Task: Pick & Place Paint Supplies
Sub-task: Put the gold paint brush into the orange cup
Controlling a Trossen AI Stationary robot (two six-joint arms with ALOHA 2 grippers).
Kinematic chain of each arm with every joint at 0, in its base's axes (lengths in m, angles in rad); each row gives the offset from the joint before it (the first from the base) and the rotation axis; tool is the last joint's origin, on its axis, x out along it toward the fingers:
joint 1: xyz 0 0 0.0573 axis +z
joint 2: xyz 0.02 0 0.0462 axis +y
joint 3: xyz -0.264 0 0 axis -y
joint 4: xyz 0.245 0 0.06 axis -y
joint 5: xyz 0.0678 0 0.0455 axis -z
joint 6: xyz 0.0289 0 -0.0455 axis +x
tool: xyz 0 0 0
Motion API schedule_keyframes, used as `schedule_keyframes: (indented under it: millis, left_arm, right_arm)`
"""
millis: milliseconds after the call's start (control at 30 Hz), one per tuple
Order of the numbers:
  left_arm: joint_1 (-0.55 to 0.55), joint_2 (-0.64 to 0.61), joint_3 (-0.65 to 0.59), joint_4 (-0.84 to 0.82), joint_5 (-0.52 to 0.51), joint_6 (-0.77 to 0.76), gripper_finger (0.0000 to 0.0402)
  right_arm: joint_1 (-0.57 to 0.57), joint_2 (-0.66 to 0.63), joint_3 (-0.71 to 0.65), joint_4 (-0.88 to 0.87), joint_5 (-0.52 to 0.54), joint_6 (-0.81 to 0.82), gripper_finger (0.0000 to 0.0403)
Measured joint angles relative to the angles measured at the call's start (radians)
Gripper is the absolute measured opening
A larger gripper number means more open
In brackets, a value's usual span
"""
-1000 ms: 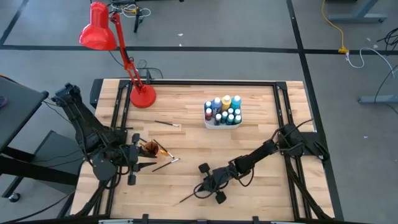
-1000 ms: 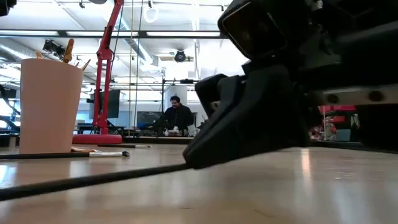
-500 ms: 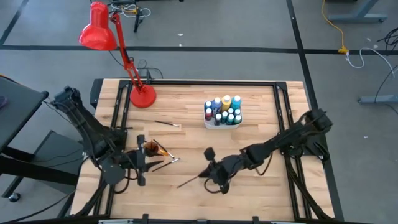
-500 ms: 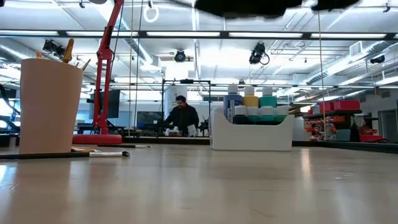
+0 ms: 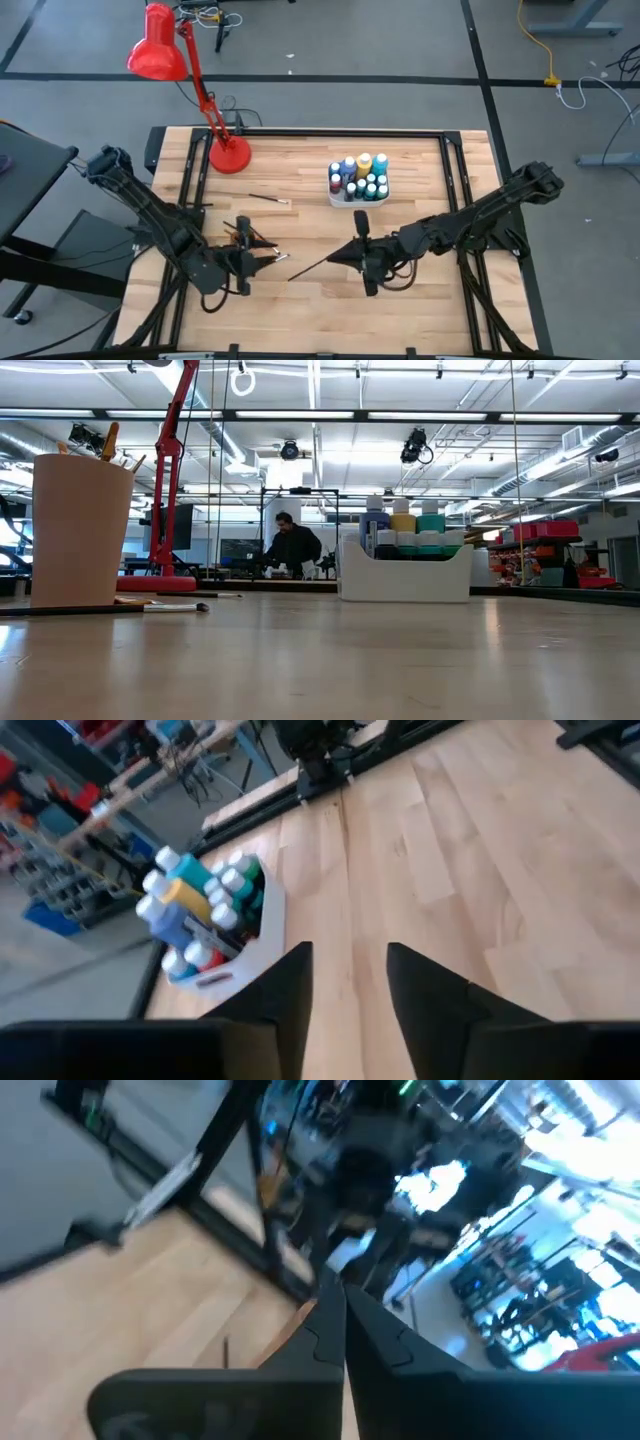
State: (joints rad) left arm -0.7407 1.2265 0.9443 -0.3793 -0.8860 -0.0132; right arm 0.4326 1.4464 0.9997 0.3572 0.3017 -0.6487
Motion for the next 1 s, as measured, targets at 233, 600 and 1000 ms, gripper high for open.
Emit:
schedule_keyframes:
  millis: [233, 600, 1000]
  left_arm:
    - [0.032, 0.053, 0.0, 0.272, 0.042, 0.209, 0.0194]
    - [0.037, 0.052, 0.0, 0.258, -0.025, 0.207, 0.0204]
    - [0.042, 0.051, 0.0, 0.264, -0.008, 0.199, 0.0203]
  right_arm:
    - [-0.022, 0.014, 0.0, 0.025, 0.042, 0.032, 0.0]
    - [-0.072, 0.171, -0.008, -0.091, -0.158, 0.398, 0.0035]
    - [-0.298, 0.494, -0.006, 0.09, -0.31, 0.5, 0.0161]
